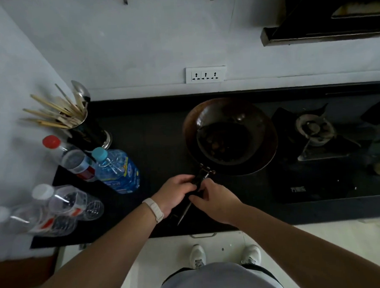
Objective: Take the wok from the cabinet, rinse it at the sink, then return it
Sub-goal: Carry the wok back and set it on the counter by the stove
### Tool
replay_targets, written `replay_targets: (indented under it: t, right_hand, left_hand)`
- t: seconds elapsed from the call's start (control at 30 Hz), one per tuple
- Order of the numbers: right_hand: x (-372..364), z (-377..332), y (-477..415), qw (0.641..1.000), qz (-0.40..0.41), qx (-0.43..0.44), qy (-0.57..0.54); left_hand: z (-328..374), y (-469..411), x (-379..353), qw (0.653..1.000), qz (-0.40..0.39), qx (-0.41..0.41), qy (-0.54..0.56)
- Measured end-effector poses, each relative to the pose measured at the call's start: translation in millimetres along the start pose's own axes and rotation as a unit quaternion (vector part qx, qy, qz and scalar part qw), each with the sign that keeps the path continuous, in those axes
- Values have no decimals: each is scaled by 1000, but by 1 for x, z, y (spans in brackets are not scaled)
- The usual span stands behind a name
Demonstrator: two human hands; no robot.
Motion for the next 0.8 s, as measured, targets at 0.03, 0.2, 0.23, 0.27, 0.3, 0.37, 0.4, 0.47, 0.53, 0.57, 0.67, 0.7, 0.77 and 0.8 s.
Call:
replay_targets:
  t: [0.03, 0.2, 0.23, 0.27, 0.3, 0.37, 0.4, 0.47, 0.53, 0.57, 0.67, 0.7, 0.77, 0.8]
  right_hand:
    - [0, -3, -4, 1000, 1, 9, 10]
    - [-2, -22, -21, 999, -5, 31, 20]
    - [-3, -25, -24, 999, -7, 36, 24]
    - [-4, -29, -27, 999, -7, 40, 29]
    - [-6, -31, -30, 998, -5, 44, 32]
    - [-9, -35, -35, 998, 2, 53, 36]
    - [-10, -36, -37, 998, 5, 54, 38]
    - [-10, -39, -40, 998, 5, 52, 44]
    - [-8, -40, -43, 997, -1, 54, 54]
    - [-6, -40, -44, 996, 0, 58, 66]
    - [7, -36, -44, 984, 47, 95, 143]
    - [12, -33, -43, 975, 70, 115, 175]
    - [22, -23, -43, 957, 101, 144, 229]
    - [26, -17, -43, 951, 107, 148, 248]
  left_hand:
    - [-1, 1, 7, 1000, -1, -5, -10]
    - [-1, 11, 35, 997, -34, -27, -59]
    - [0, 13, 40, 997, -35, -29, -62]
    - [1, 12, 46, 997, -34, -29, -69]
    - [1, 10, 51, 996, -32, -29, -74]
    - [2, 8, 60, 994, -29, -36, -99]
    - [2, 7, 64, 993, -27, -42, -107]
    - [4, 6, 69, 992, -25, -55, -110]
    - [5, 6, 71, 991, -24, -62, -116]
    - [4, 5, 71, 990, -16, -64, -128]
    - [4, 6, 70, 965, 26, -84, -249]
    - [5, 6, 67, 950, 34, -97, -295]
    - [9, 6, 61, 921, 41, -111, -371]
    - [12, 4, 58, 909, 44, -111, -399]
Point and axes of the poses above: each hand's wrist, its own y-axis away from the middle knuckle, its own x-axis out of the back of the hand, z = x × y, the point moved 2 cm from there along -y, towards the middle knuckle, and after that the axes turned 7 degrees about -y, right-handed, at the moved point
